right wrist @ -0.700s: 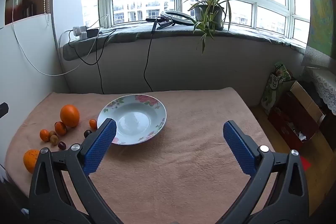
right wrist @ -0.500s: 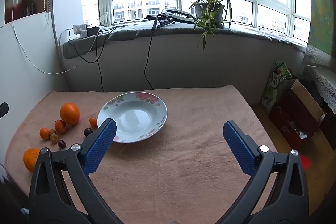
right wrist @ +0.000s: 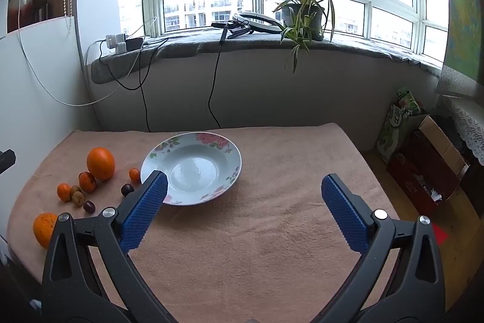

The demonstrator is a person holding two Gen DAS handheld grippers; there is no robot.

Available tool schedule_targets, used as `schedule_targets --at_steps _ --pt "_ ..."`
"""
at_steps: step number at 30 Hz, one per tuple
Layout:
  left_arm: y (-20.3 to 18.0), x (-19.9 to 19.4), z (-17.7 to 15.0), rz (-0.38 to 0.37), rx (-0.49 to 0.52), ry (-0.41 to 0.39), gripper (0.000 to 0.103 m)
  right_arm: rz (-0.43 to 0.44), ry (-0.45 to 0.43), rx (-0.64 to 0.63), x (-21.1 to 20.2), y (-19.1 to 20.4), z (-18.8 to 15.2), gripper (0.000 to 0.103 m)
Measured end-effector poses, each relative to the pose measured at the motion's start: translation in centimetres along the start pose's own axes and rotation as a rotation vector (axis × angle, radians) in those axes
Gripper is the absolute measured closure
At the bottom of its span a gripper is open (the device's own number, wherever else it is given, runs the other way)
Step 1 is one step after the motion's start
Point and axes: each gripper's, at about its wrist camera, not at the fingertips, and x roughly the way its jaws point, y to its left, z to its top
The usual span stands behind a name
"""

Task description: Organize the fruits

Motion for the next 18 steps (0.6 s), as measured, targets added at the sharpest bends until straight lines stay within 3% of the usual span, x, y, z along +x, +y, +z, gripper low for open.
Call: schedule_targets --at_steps 18 --pt "-0.31 0.15 -0.19 0.003 -0.005 0.005 0.017 0.007 0.017 -0.004 0.86 0.08 -0.46 0.000"
